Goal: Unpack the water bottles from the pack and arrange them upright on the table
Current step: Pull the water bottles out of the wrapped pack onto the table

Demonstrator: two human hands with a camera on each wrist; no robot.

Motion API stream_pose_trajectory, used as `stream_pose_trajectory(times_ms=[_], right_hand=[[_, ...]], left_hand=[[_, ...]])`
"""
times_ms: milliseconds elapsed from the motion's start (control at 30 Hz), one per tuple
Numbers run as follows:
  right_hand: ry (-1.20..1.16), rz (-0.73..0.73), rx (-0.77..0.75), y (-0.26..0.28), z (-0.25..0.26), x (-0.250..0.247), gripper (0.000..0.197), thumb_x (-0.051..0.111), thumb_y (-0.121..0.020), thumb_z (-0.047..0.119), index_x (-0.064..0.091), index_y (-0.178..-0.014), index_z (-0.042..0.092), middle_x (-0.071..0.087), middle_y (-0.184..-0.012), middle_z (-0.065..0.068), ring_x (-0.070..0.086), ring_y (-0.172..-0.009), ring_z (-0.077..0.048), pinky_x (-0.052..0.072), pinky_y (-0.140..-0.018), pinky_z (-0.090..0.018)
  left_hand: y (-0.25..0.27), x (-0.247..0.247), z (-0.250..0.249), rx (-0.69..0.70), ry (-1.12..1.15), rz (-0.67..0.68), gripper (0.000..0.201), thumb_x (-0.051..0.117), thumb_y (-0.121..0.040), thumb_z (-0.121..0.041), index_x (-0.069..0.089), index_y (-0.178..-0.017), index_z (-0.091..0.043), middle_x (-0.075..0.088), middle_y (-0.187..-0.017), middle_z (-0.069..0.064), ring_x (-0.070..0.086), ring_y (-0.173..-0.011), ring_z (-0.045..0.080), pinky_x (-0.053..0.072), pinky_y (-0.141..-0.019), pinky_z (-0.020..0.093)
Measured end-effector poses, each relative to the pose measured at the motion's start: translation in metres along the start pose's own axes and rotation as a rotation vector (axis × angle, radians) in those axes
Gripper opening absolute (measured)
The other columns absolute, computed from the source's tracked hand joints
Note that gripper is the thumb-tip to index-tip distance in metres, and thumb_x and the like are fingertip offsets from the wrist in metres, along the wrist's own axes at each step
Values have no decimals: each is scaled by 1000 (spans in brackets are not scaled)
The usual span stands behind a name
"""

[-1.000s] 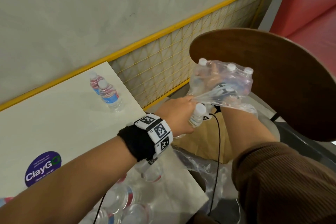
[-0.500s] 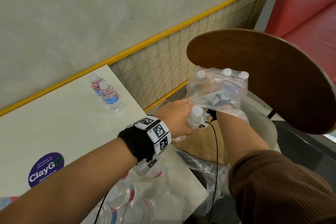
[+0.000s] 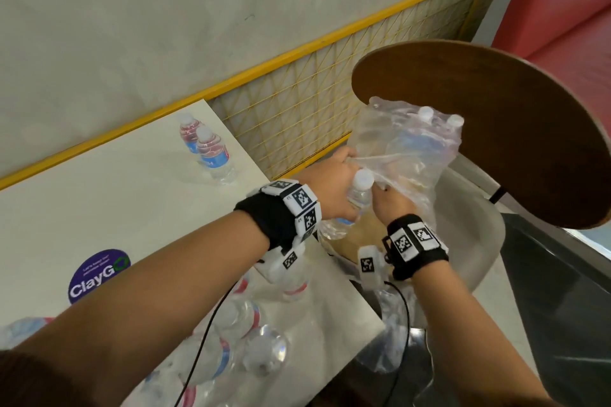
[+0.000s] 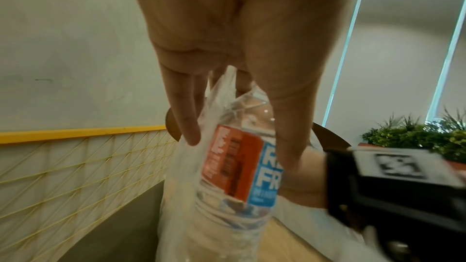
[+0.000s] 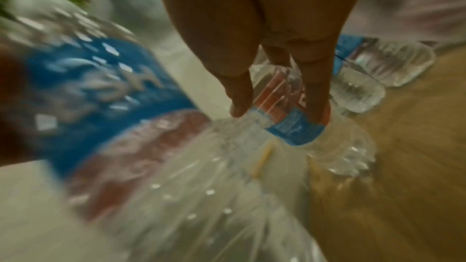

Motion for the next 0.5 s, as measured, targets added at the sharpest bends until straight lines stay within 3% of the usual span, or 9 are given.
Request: stream_pose_trajectory(times_ms=[67, 133, 167, 200, 233, 267, 367, 433, 500], right_hand=[[-17, -42, -85, 21, 2, -9, 30, 48, -97, 11, 56, -125, 6, 58, -117, -3, 51, -110, -16, 32, -84, -11], [-65, -38, -222, 48, 3, -14, 27, 55, -90, -1, 62, -114, 9, 58, -104, 3, 53, -101, -14, 38, -79, -5], [-66, -13, -252, 57, 0, -15, 28, 59, -86, -3, 62, -107, 15, 59, -100, 5, 55, -97, -15, 44, -81, -12], [-54, 21, -260, 64, -6, -16, 29, 62, -83, -2, 61, -100, 20, 61, -96, 6, 58, -92, -17, 51, -82, -26], [-50, 49, -250, 75, -9, -18, 28, 65, -81, 0, 59, -95, 24, 63, -93, 5, 60, -89, -20, 53, -79, -40], [-48, 80, -237, 85, -12, -21, 28, 67, -81, 3, 58, -93, 27, 63, -92, 5, 61, -86, -21, 53, -77, -45], [-60, 175, -209, 123, -13, -23, 31, 69, -81, 6, 56, -88, 33, 62, -91, 6, 61, -87, -26, 53, -77, -48], [-90, 255, -180, 149, -7, -22, 25, 69, -83, 9, 57, -95, 27, 63, -97, -4, 61, -90, -37, 53, -76, -57], [-98, 352, -126, 172, -4, -19, 26, 67, -85, 11, 56, -107, 18, 62, -108, -9, 60, -95, -40, 54, -78, -55]], left_hand=[[11, 3, -1, 34, 13, 10, 69, 85, -60, -40, 57, -123, -26, 12, -152, -7, 50, -124, 22, 45, -101, 39], [27, 4, -5, 95, 42, 4, 67, 86, -58, -40, 59, -118, -28, 5, -153, -10, 47, -128, 23, 44, -103, 38], [36, 3, -8, 129, 51, 7, 65, 87, -59, -39, 60, -117, -26, 4, -153, -10, 46, -129, 23, 43, -104, 36], [47, 3, -12, 157, 52, 20, 64, 87, -60, -38, 61, -117, -24, 5, -154, -8, 43, -131, 22, 41, -106, 32], [58, 3, -15, 181, 47, 39, 65, 86, -61, -37, 60, -119, -23, 9, -155, -5, 41, -132, 20, 38, -106, 28], [70, 3, -19, 204, 40, 58, 68, 86, -63, -36, 58, -123, -21, 15, -154, -4, 40, -133, 18, 36, -106, 25], [103, 4, -24, 265, 23, 70, 73, 85, -63, -37, 55, -127, -18, 43, -141, -5, 49, -123, 16, 42, -102, 34], [123, 4, -23, 295, 55, 22, 65, 84, -63, -39, 59, -120, -20, 59, -123, -6, 57, -110, 16, 46, -94, 37], [144, 3, -20, 302, 102, -22, 56, 83, -64, -40, 61, -113, -24, 66, -105, -8, 60, -98, 15, 45, -92, 35]])
Point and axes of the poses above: each hand's wrist, its own y-axis away from the middle knuckle, its own x-axis out of the palm, z = x × y, the point moved 4 cm from there along -y, towards the middle knuckle
